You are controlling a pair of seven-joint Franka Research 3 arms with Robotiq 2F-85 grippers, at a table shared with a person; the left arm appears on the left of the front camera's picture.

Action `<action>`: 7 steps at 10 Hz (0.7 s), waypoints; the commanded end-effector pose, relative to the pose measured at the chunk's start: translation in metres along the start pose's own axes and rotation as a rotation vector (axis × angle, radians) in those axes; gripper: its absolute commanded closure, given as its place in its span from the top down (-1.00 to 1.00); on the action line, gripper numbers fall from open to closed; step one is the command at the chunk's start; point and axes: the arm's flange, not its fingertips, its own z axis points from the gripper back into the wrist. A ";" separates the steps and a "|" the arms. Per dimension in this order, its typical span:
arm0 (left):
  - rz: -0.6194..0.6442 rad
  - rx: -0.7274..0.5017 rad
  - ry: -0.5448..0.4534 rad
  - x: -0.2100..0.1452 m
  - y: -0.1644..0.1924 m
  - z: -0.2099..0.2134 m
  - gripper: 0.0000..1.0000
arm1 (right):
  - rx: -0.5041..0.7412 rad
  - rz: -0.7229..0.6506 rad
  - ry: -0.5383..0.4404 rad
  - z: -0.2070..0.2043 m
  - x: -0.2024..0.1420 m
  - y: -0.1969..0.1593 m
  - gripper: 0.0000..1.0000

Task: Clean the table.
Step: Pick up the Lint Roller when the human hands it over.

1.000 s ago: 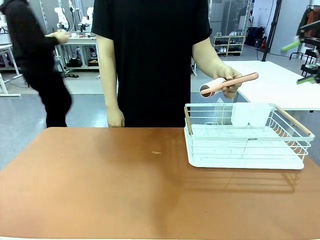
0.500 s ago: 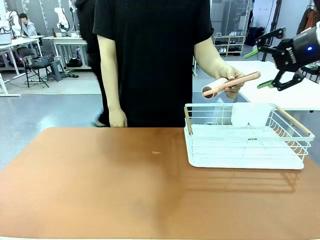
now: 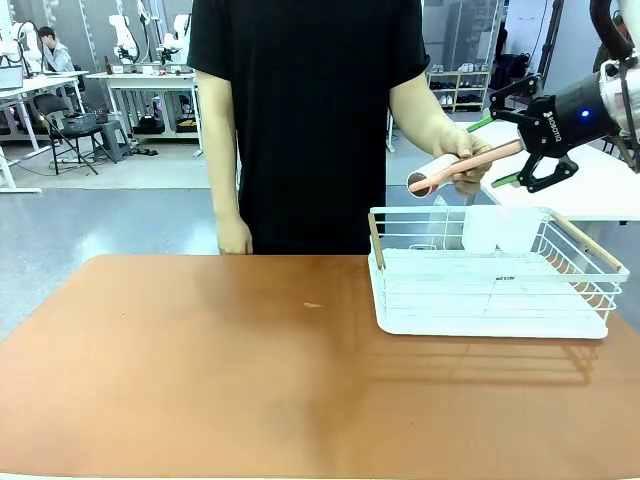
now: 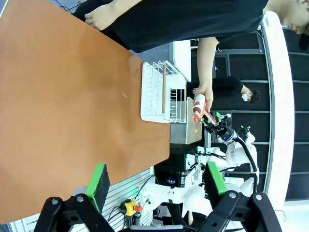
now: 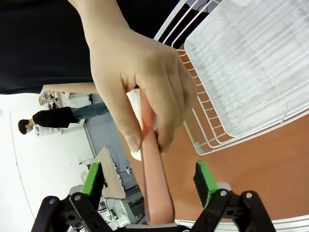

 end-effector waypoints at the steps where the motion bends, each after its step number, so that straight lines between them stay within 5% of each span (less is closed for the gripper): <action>1: -0.008 -0.019 0.000 -0.003 -0.002 0.003 1.00 | 0.043 0.018 -0.032 -0.005 0.006 -0.001 0.66; 7: -0.008 -0.019 0.000 -0.003 -0.002 0.003 1.00 | 0.051 0.012 -0.031 -0.002 0.012 -0.004 -0.49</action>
